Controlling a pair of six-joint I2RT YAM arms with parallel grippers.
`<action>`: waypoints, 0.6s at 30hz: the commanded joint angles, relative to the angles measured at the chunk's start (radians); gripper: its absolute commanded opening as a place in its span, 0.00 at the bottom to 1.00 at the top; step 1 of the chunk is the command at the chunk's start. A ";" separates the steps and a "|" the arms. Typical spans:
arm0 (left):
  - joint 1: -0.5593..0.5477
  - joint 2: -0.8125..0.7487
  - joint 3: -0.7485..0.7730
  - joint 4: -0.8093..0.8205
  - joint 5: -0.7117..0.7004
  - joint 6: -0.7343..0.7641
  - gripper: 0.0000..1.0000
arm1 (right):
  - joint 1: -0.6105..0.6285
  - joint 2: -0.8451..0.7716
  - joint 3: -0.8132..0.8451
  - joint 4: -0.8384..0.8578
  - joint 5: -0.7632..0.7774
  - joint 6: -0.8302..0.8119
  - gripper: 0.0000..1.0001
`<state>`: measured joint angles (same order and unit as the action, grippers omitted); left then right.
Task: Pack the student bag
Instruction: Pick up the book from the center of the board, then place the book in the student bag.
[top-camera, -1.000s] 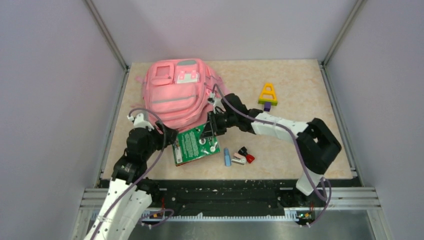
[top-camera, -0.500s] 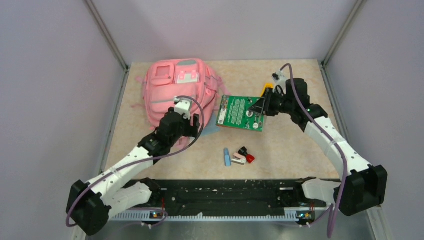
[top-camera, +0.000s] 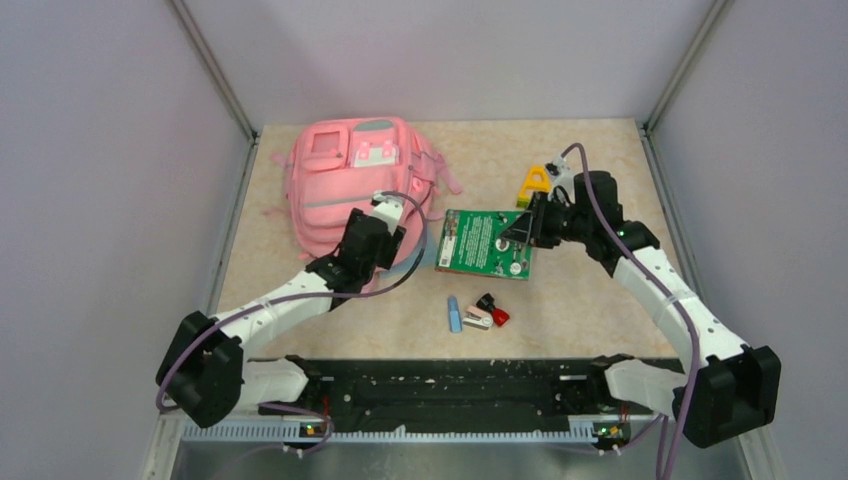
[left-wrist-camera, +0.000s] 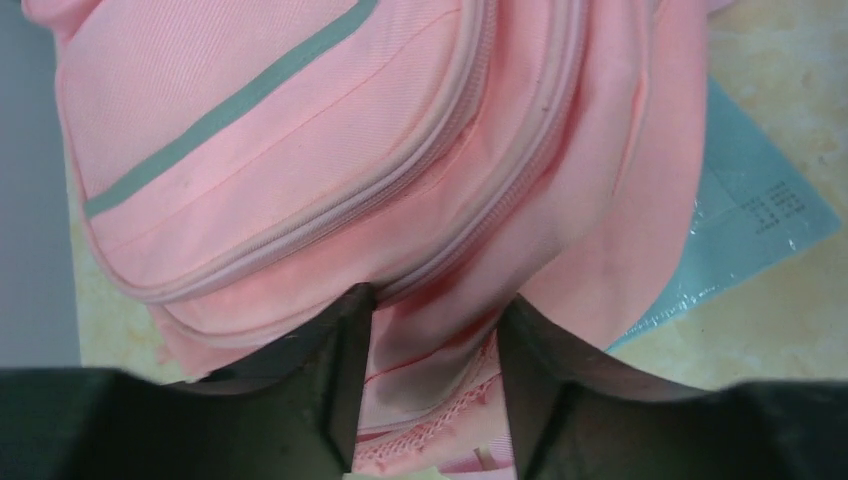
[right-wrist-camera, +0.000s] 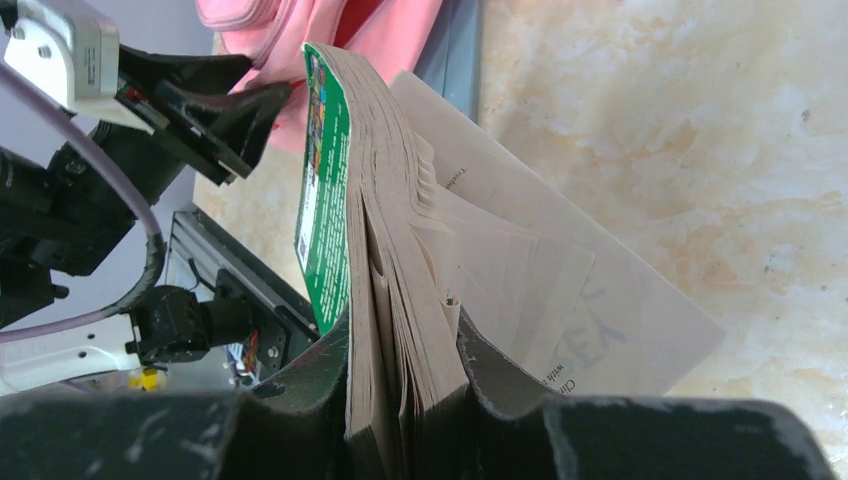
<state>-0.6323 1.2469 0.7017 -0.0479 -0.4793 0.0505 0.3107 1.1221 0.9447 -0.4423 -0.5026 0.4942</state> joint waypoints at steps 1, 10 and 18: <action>-0.004 0.033 0.086 0.051 -0.181 0.016 0.45 | -0.004 -0.057 -0.052 0.135 -0.079 0.089 0.00; -0.009 -0.067 0.200 0.038 -0.196 0.042 0.00 | 0.165 0.025 -0.160 0.384 -0.012 0.281 0.00; -0.009 -0.046 0.428 -0.223 -0.140 0.009 0.00 | 0.231 0.164 -0.162 0.699 0.127 0.478 0.00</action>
<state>-0.6315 1.2201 0.9642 -0.2119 -0.6353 0.0811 0.5186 1.2285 0.7441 -0.0086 -0.4606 0.8371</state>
